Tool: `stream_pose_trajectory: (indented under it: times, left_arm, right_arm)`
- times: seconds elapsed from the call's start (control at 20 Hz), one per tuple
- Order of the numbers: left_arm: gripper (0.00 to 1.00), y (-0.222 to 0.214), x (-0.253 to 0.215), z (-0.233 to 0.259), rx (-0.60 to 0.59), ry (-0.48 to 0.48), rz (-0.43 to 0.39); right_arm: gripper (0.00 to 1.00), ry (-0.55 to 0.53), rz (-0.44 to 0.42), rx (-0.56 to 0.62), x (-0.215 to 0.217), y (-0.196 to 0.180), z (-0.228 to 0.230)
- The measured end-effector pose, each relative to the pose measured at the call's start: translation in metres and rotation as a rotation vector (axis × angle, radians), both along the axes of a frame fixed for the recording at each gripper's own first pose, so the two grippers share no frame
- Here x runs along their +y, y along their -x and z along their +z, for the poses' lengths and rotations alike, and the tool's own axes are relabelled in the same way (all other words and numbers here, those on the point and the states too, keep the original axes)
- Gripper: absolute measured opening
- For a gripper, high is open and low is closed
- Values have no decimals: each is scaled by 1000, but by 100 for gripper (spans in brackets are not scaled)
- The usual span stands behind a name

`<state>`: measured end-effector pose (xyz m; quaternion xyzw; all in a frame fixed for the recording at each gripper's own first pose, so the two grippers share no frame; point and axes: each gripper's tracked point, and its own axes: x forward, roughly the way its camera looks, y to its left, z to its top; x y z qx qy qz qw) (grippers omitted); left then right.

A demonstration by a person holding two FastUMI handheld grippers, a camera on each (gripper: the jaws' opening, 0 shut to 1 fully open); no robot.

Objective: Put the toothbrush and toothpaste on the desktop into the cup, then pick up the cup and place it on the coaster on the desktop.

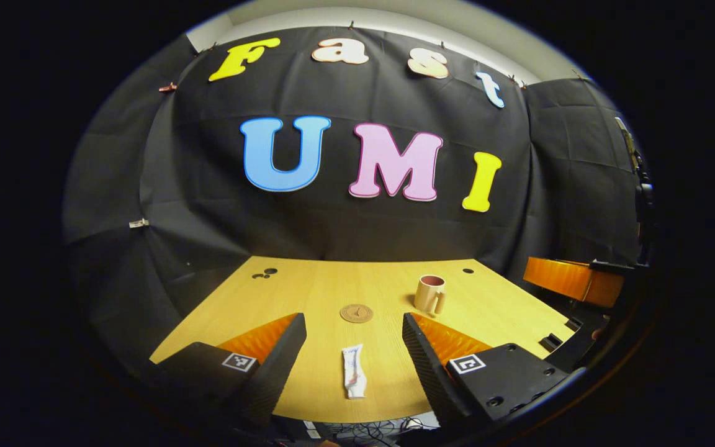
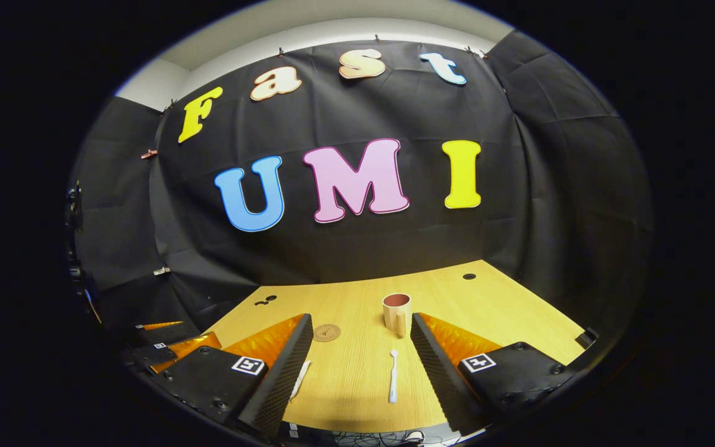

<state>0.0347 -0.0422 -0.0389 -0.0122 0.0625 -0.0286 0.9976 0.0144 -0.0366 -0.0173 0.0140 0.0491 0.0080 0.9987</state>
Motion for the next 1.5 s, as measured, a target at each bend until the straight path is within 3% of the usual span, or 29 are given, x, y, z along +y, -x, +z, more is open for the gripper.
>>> stream_pose_trajectory:
  times: [0.45,0.7,1.0,1.05,1.1,1.2,1.25,1.5]
  left_arm:
    - [97,-64,-11,-82,181,-8,28]
    - [97,-93,-4,-159,351,-40,64]
    - [98,-114,3,-216,518,-22,78]
    - [92,-118,5,-221,531,-28,81]
    - [97,-122,7,-226,541,-34,81]
    - [94,-123,10,-239,587,-51,98]
    - [99,-127,10,-236,569,-64,91]
    - [80,-132,-2,-238,636,-67,86]
  right_arm:
    - [98,-46,36,95,-39,-53,-13]
    - [98,-65,64,157,-52,-84,-26]
    - [98,-59,127,228,-54,-102,-45]
    - [98,-77,130,230,-55,-107,-46]
    - [98,-97,132,231,-56,-115,-45]
    - [98,-127,109,250,-63,-135,-51]
    - [98,-145,108,263,-63,-142,-58]
    - [98,-151,105,388,-73,-161,-98]
